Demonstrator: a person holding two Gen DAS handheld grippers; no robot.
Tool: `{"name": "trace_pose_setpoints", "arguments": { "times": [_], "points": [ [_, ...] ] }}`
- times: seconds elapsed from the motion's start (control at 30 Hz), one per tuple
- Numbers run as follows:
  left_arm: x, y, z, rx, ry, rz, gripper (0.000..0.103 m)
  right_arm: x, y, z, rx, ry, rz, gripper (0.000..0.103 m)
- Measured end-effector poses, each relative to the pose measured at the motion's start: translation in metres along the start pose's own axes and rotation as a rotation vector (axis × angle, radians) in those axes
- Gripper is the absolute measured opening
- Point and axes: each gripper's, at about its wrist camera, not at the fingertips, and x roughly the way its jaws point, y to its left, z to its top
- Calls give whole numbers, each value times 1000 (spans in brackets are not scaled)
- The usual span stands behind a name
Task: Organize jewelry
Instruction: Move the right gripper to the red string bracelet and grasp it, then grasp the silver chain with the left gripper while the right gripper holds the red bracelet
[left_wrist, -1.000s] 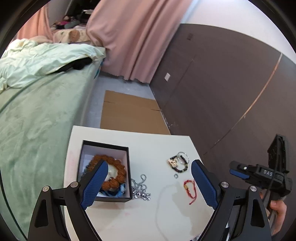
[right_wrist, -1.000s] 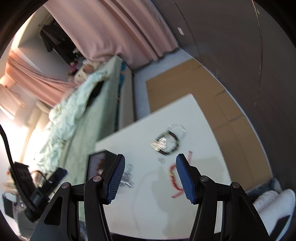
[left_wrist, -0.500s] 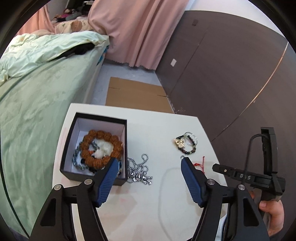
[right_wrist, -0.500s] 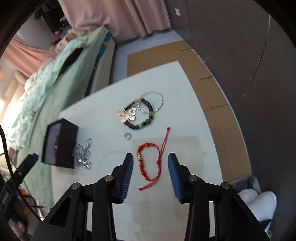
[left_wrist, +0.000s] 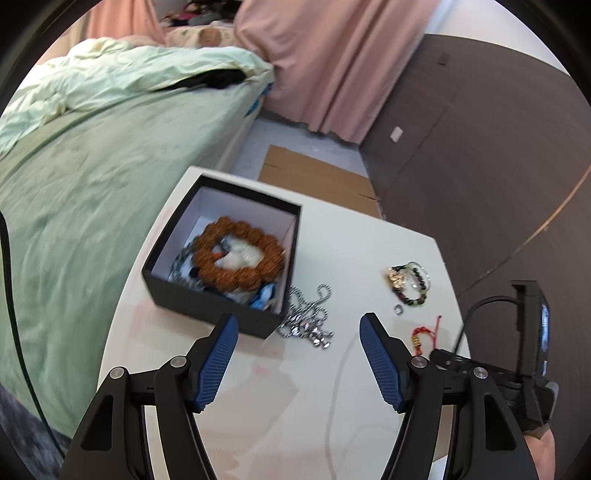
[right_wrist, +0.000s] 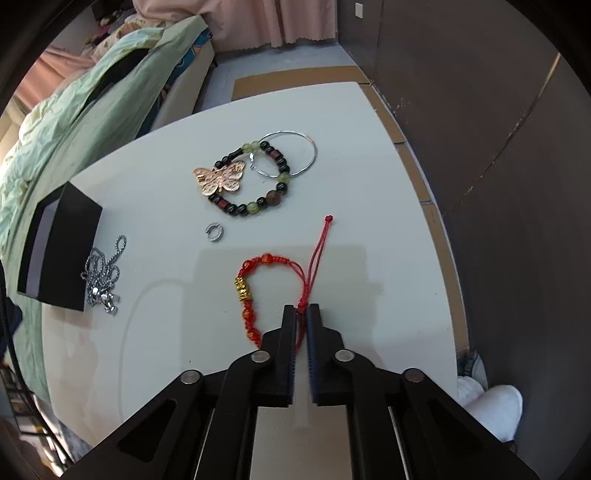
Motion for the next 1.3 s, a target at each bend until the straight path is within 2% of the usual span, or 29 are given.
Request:
{"name": "trace_pose_setpoints", "arguments": {
  "times": [0.07, 0.4, 0.53, 0.67, 0.83, 1.0, 1.17, 1.3],
  "points": [
    [4, 0, -5, -13, 19, 2, 60, -3, -4, -1, 14, -5, 14, 6],
    [42, -12, -22, -17, 114, -28, 59, -47, -35, -6, 97, -119, 130, 6],
    [52, -7, -19, -41, 108, -33, 56, -63, -38, -3, 122, -150, 196, 5],
    [62, -8, -14, -35, 103, -18, 52, -62, -29, 4, 112, -158, 203, 5],
    [73, -16, -9, 1, 92, 37, 49, -58, -28, 10, 130, -148, 226, 5],
    [83, -28, -6, 84, 61, 166, 48, -59, -31, 17, 142, -155, 239, 5],
    [92, -42, -10, 170, 48, 254, 48, -60, -36, 22, 156, -157, 245, 5],
    [92, -45, -13, 208, 56, 252, 47, -60, -37, 24, 162, -160, 246, 5]
  ]
}}
